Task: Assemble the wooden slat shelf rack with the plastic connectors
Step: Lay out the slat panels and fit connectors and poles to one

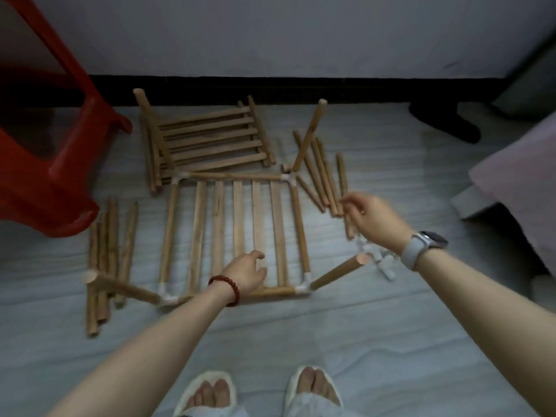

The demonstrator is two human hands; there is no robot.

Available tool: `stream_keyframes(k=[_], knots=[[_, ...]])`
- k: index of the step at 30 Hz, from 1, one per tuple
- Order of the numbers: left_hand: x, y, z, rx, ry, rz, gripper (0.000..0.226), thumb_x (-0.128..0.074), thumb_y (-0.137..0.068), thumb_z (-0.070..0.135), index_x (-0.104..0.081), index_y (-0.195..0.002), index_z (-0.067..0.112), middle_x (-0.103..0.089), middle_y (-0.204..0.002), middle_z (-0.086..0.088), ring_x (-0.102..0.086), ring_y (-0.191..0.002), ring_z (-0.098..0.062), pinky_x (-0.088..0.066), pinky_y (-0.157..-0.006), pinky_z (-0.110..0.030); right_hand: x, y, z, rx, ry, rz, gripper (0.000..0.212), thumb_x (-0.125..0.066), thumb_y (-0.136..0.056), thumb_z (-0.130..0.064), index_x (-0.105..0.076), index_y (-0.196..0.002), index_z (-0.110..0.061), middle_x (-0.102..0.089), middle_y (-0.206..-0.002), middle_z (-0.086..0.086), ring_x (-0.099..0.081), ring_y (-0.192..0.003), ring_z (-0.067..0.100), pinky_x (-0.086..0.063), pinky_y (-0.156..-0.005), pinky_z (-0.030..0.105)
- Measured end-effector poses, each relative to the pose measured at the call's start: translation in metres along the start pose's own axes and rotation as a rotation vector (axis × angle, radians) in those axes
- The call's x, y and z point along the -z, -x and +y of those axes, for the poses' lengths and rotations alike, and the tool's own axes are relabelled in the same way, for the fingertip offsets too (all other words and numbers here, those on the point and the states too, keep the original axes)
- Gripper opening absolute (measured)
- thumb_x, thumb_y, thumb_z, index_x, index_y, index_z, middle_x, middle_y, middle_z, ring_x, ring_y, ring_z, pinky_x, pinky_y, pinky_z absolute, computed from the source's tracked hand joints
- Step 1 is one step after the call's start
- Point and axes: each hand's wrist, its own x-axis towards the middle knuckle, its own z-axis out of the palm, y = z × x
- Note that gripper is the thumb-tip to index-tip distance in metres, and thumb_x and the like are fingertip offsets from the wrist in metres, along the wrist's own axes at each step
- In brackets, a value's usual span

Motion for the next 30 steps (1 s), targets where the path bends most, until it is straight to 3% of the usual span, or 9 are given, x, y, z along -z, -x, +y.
stream_keyframes(k=[2,4,7,10,14,20,26,30], knots=[[-0.015,-0.022,0.007,-0.064,-0.165,-0.057,0.053,-0.043,-0.096,0.035,-0.027,-0.145,0.025,-0.031,-0.148,-0.009,-0.037,-0.132,-0.026,-0.034,-0.107,-0.037,-0.029,0.006,0.063,-0.186,0.038,-0.001,0.031,-0.044,-0.093,-0.01,-0.06,-0.119,-0.011,-0.063,-0.117,0.015,-0.057,-0.11,0.034,-0.044,-0.09,0.038],[-0.027,-0.039,0.007,-0.112,-0.375,-0.096,0.061,-0.042,-0.094,0.043,-0.014,-0.148,0.034,-0.009,-0.157,-0.007,-0.013,-0.143,-0.027,-0.02,-0.114,-0.045,-0.061,0.012,0.116,-0.334,0.063,-0.028,0.038,-0.046,-0.091,-0.009,-0.054,-0.128,-0.009,-0.056,-0.126,0.021,-0.051,-0.117,0.037,-0.04,-0.096,0.037],[-0.042,-0.065,0.003,-0.123,-0.56,-0.141,0.073,-0.042,-0.09,0.056,0.002,-0.147,0.043,0.018,-0.156,-0.002,0.017,-0.143,-0.03,0.0,-0.112,-0.059,-0.099,0.014,0.171,-0.489,0.075,-0.107,0.055,-0.049,-0.091,-0.013,-0.033,-0.143,-0.015,-0.03,-0.147,0.02,-0.029,-0.133,0.037,-0.029,-0.106,0.039],[-0.059,-0.09,-0.003,-0.063,-0.624,-0.174,0.079,-0.039,-0.085,0.067,0.009,-0.144,0.046,0.025,-0.154,-0.002,0.027,-0.139,-0.034,0.006,-0.109,-0.064,-0.121,0.002,0.196,-0.514,0.028,-0.149,0.072,-0.054,-0.09,-0.017,-0.014,-0.149,-0.027,-0.004,-0.156,0.015,-0.013,-0.14,0.036,-0.023,-0.11,0.041],[-0.077,-0.092,-0.01,-0.035,-0.583,-0.171,0.075,-0.031,-0.087,0.069,0.015,-0.143,0.047,0.031,-0.152,-0.003,0.034,-0.135,-0.035,0.013,-0.108,-0.063,-0.133,-0.012,0.197,-0.481,-0.07,-0.008,0.062,-0.057,-0.087,-0.013,-0.03,-0.142,-0.016,-0.026,-0.145,0.02,-0.033,-0.129,0.04,-0.031,-0.104,0.04],[-0.105,-0.067,-0.002,0.012,-0.514,-0.209,0.071,-0.027,-0.092,0.062,0.02,-0.142,0.044,0.037,-0.148,-0.002,0.039,-0.132,-0.034,0.015,-0.108,-0.062,-0.151,0.013,0.182,-0.456,0.096,-0.055,0.043,-0.053,-0.093,-0.023,-0.038,-0.129,-0.006,-0.039,-0.133,0.015,-0.037,-0.119,0.033,-0.04,-0.084,0.038],[-0.115,-0.044,0.002,0.006,-0.545,-0.287,0.072,-0.029,-0.092,0.059,0.018,-0.144,0.042,0.033,-0.15,-0.004,0.034,-0.134,-0.036,0.009,-0.108,-0.062,-0.154,0.033,0.162,-0.364,0.241,-0.074,0.043,-0.053,-0.092,-0.034,-0.044,-0.126,-0.009,-0.048,-0.13,0.009,-0.044,-0.119,0.028,-0.036,-0.091,0.037],[-0.091,-0.047,0.01,-0.012,-0.472,-0.291,0.066,-0.037,-0.097,0.043,0.0,-0.15,0.032,0.02,-0.156,-0.008,0.016,-0.142,-0.033,-0.008,-0.115,-0.053,-0.136,0.033,0.149,-0.399,-0.243,0.026,0.048,-0.062,-0.088,-0.023,-0.043,-0.127,-0.004,-0.047,-0.135,0.01,-0.044,-0.126,0.027,-0.04,-0.099,0.037]])
